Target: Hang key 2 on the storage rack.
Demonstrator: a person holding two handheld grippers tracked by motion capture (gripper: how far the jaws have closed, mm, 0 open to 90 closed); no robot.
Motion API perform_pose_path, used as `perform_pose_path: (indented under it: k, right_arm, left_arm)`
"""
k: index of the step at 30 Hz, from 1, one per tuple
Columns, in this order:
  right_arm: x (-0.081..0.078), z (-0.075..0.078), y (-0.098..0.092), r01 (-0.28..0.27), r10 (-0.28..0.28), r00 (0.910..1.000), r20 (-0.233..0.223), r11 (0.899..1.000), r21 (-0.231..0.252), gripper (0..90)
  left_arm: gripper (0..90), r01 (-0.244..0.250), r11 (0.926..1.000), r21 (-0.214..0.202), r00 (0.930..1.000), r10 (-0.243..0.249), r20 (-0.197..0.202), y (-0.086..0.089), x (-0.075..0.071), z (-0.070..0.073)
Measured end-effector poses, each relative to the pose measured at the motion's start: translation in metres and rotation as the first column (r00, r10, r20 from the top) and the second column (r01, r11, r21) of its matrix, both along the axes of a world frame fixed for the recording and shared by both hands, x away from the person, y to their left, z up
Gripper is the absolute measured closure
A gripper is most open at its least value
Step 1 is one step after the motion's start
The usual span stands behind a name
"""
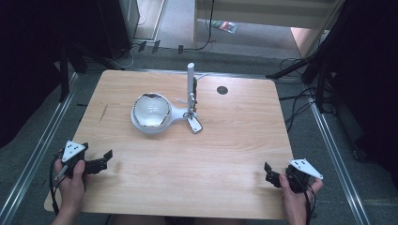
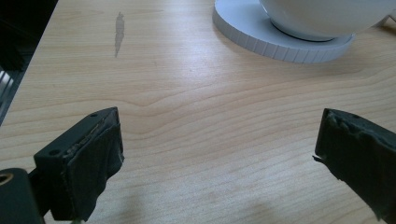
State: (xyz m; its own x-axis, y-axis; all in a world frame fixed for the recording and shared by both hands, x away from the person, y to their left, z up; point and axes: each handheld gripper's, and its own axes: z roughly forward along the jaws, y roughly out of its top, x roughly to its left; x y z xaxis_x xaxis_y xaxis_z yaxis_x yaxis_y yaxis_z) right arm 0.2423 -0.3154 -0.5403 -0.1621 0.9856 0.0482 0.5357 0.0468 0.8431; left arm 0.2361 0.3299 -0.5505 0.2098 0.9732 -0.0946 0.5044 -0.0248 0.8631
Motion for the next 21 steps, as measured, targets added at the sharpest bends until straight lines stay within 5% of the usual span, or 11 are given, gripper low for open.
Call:
perform_pose_path:
  k: [21]
  right_arm:
    - [-0.023,-0.003,-0.030,0.031,-0.031,0.9995,0.006,0.999,0.021,0.0]
  left_arm:
    - [1.4,0.001,1.0000,0.004,1.0000,-0.001,-0.001,-0.001,0.000,0.000]
